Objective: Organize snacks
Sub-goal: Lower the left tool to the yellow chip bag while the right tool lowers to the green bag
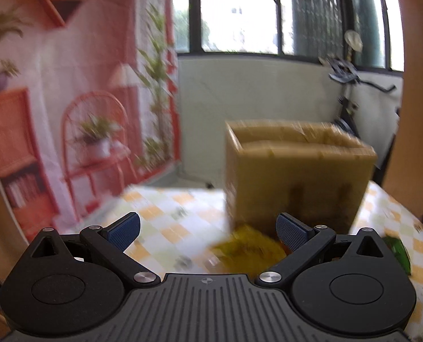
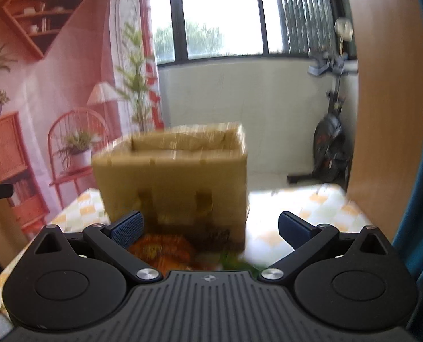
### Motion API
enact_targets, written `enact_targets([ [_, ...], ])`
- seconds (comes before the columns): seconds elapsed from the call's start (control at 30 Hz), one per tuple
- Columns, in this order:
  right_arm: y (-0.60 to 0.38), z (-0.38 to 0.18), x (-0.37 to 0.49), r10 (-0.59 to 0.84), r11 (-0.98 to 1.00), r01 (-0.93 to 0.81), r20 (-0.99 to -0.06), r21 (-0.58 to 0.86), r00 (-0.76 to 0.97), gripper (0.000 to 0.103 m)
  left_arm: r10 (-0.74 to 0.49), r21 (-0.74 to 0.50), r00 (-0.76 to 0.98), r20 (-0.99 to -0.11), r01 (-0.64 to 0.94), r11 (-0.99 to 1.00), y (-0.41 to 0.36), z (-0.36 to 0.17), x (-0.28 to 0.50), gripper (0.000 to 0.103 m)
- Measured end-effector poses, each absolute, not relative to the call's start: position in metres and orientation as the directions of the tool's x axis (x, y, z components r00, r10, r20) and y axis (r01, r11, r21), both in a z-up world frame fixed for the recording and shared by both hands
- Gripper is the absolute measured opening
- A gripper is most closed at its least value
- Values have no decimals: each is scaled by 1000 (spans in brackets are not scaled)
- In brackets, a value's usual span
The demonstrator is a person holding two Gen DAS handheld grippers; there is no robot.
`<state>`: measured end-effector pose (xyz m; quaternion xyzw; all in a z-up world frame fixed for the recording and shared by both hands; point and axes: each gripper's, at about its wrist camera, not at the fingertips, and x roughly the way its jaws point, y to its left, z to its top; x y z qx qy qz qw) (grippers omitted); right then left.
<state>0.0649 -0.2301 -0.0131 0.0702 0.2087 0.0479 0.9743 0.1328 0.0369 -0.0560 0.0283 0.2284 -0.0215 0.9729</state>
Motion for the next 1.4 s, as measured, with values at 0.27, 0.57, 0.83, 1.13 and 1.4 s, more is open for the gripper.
enact_targets([
  [0.27,-226,-63,75,168,982,-93,-539,164,825,98,-88,-47,833,-546,75,996,52,-87,152,99],
  [0.57,-235,-41,104,133,987,-68,-501,145,855,98,-47,-13,879,-474,46,999,52,-57,189,99],
  [0.83,-266,-44,126,49,992,22,-530,127,846,98,-76,-21,853,-516,76,997,28,-70,216,99],
  [1.13,-296,-92,138,24,986,88,-649,139,760,93,-91,-31,829,-551,88,996,16,-89,233,99],
  [1.4,-307,-120,151,81,974,89,-684,209,725,93,-91,-42,807,-584,82,996,15,-104,242,99],
])
